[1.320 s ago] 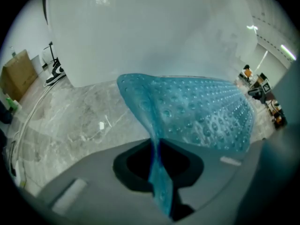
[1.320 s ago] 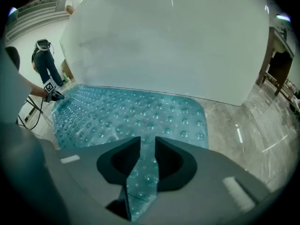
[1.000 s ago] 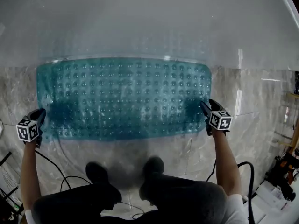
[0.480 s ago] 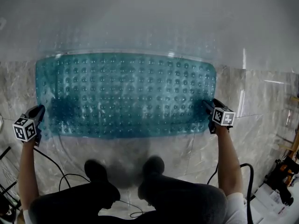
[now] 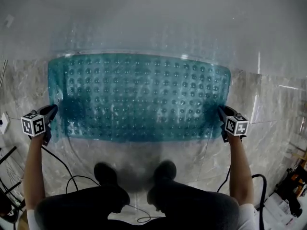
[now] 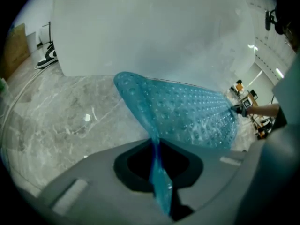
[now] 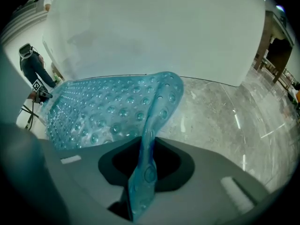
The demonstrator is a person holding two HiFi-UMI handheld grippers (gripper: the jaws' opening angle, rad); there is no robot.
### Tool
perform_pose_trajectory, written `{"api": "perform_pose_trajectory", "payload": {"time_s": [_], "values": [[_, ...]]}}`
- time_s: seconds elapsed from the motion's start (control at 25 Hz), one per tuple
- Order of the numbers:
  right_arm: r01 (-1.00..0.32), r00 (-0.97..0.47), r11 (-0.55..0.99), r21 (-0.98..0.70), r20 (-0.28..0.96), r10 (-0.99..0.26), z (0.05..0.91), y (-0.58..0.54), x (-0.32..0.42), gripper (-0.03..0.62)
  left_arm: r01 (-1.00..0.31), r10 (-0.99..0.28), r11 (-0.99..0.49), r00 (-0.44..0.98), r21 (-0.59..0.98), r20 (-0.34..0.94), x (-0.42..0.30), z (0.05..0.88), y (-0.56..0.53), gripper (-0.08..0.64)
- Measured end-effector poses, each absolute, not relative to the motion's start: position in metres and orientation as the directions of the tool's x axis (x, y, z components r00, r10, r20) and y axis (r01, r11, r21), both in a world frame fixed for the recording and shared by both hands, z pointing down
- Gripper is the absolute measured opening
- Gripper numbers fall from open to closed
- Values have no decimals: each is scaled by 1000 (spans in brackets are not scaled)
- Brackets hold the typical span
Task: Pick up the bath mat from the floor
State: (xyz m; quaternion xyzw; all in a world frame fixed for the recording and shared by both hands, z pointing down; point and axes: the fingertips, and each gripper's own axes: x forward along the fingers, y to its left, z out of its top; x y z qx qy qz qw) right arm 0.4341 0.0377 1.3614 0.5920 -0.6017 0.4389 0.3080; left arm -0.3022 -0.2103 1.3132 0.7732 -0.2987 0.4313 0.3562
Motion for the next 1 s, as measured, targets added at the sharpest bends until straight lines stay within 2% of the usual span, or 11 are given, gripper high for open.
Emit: {"api": "perform_pose_trajectory", "payload": {"time_s": [0.12,0.24,0.48,0.68,1.0], "values": [[-975,-141,-91,-203,880,-454,1355,39,429,59,-772,-190,-598,399,217,897,-310,1310,-212,18],[-966,-171,-93,-243,861,-479,1340,34,421,49,-767,-246,-614,410,187,878,-309,1297,-215,18],[-947,-261,-44,-319,841,-474,1287,40,393,44,-752,-229,-590,504,293,833,-298,1255,-191,17],[-926,-325,-12,-376,814,-481,1250,32,384,41,-681,-202,-647,587,343,784,-277,1218,-184,15],[-899,-375,-4,-439,774,-510,1215,31,364,40,-658,-195,-656,621,370,759,-276,1167,-182,17]]}}
